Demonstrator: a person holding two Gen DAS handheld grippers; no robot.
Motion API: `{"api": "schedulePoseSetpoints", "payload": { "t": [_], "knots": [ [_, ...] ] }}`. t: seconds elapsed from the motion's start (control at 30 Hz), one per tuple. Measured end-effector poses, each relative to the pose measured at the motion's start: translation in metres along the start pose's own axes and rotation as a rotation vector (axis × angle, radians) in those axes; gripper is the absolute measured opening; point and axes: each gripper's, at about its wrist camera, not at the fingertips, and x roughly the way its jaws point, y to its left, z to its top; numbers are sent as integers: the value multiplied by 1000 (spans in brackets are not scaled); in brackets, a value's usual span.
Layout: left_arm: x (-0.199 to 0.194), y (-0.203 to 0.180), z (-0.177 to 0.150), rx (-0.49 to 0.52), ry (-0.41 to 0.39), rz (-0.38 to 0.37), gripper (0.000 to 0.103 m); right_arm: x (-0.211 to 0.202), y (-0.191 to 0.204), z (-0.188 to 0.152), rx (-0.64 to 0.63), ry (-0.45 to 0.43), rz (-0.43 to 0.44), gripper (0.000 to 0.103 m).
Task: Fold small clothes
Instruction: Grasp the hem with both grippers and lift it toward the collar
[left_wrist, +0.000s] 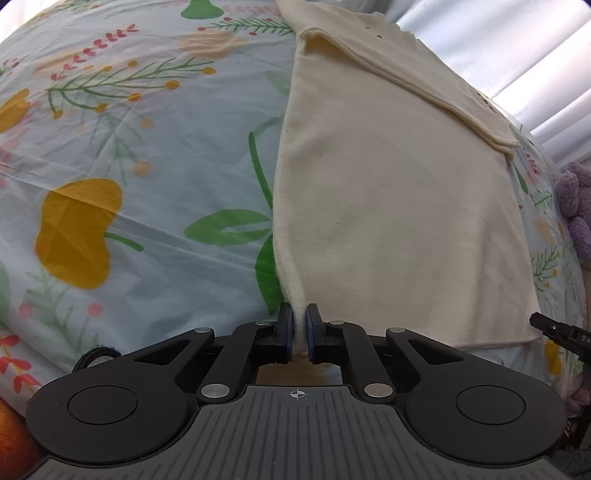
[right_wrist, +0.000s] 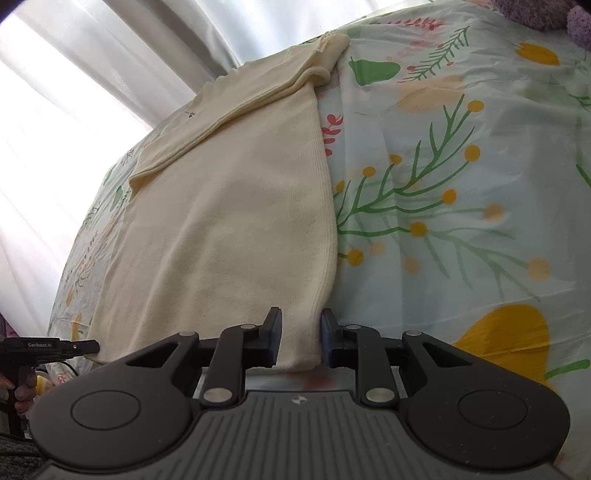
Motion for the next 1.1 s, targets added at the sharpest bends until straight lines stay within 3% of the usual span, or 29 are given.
{"api": "schedulePoseSetpoints", "payload": {
  "t": [0.13, 0.3, 0.43, 0.57, 0.77, 0.87, 0.97, 1.1],
  "knots": [
    [-7, -3, 9, 1, -23, -69, 8, 3, 1, 7, 19, 19, 52, 7],
    [-33, -4, 49, -14, -150, -192, 8, -1, 7, 34, 84, -66, 151, 6],
    [-40, -6, 99, -16, -267, -227, 8, -2, 25, 76, 65, -169, 147, 6],
    [-21, -12, 148, -6, -357, -160, 8, 15, 37, 124, 23, -269, 61, 6],
    [17, -11, 182, 2, -428, -39, 9, 45, 45, 164, -39, -367, -110, 8],
    [25, -2, 181, 16, -471, 29, 22, 47, 45, 167, -95, -404, -205, 20],
    [37, 8, 178, 63, -427, 2, 27, 56, 40, 162, -176, -362, -215, 36],
    [59, 0, 179, 130, -356, 12, 39, 76, 38, 158, -212, -298, -234, 38]
  ]
}}
